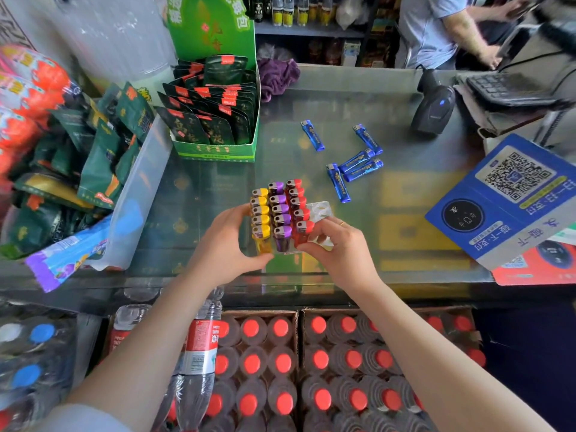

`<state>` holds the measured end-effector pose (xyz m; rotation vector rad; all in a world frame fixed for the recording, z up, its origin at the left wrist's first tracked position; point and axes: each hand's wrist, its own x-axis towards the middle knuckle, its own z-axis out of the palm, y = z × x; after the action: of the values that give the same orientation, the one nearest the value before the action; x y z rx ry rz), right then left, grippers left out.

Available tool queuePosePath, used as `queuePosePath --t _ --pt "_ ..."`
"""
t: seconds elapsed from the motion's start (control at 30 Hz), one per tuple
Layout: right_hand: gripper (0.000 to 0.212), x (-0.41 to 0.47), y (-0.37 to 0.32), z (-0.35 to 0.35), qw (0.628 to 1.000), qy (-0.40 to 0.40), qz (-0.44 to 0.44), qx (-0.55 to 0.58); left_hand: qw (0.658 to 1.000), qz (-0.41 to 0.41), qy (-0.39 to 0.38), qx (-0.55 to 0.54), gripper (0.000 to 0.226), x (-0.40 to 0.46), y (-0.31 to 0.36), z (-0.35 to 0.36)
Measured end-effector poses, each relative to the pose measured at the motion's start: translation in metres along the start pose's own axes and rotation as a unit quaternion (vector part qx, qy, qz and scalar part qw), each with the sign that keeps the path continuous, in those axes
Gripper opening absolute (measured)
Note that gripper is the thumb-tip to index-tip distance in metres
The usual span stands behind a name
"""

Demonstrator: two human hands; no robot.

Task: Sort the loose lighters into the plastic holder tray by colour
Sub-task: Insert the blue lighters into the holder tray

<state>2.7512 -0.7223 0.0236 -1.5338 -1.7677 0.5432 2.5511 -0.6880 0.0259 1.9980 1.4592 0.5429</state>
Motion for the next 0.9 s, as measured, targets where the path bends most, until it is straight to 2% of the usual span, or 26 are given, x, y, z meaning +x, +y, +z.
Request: queuePosePath --t 0.13,0.27,0.4,0.47,0.5,0.6,0.67,0.77,0.9 --pt "0.019 0.004 0.003 -0.003 0.999 -0.021 -0.019 -0.036 1.0 -0.006 -0.013 0.006 0.072 0.002 0.003 -0.001" --pt "0.02 0.002 0.009 -0.001 0.991 -0.007 -0.067 -0.116 1.0 -0.005 -0.02 -0.006 0.072 0.006 0.004 -0.001" --pt "0.021 0.001 0.014 -0.005 0.987 -0.036 -0.063 -0.146 0.999 0.001 -0.03 -0.012 0.07 0.01 0.004 0.0" --pt "0.013 0.005 0.018 -0.017 0.994 -0.067 -0.025 -0.082 0.999 -0.003 -0.033 -0.015 0.071 0.011 0.005 0.0" --pt "0.011 0.009 0.021 -0.023 0.997 -0.057 -0.002 -0.043 0.999 -0.004 -0.033 -0.017 0.072 0.011 0.005 0.0" --pt "0.018 0.026 0.031 -0.036 0.995 0.065 0.069 -0.013 0.999 -0.002 -0.029 -0.014 0.074 0.01 0.004 0.001" --pt "0.013 0.043 0.035 -0.036 0.985 0.102 0.134 -0.044 1.0 -0.002 -0.027 -0.012 0.074 0.01 0.003 0.002" --pt "0.019 0.067 0.041 -0.029 0.97 0.074 0.204 -0.106 1.0 -0.005 -0.028 -0.008 0.076 0.01 0.002 0.002" --pt "0.02 0.083 0.043 -0.022 0.956 0.033 0.261 -0.13 1.0 -0.01 -0.023 -0.008 0.078 0.01 0.004 0.0"
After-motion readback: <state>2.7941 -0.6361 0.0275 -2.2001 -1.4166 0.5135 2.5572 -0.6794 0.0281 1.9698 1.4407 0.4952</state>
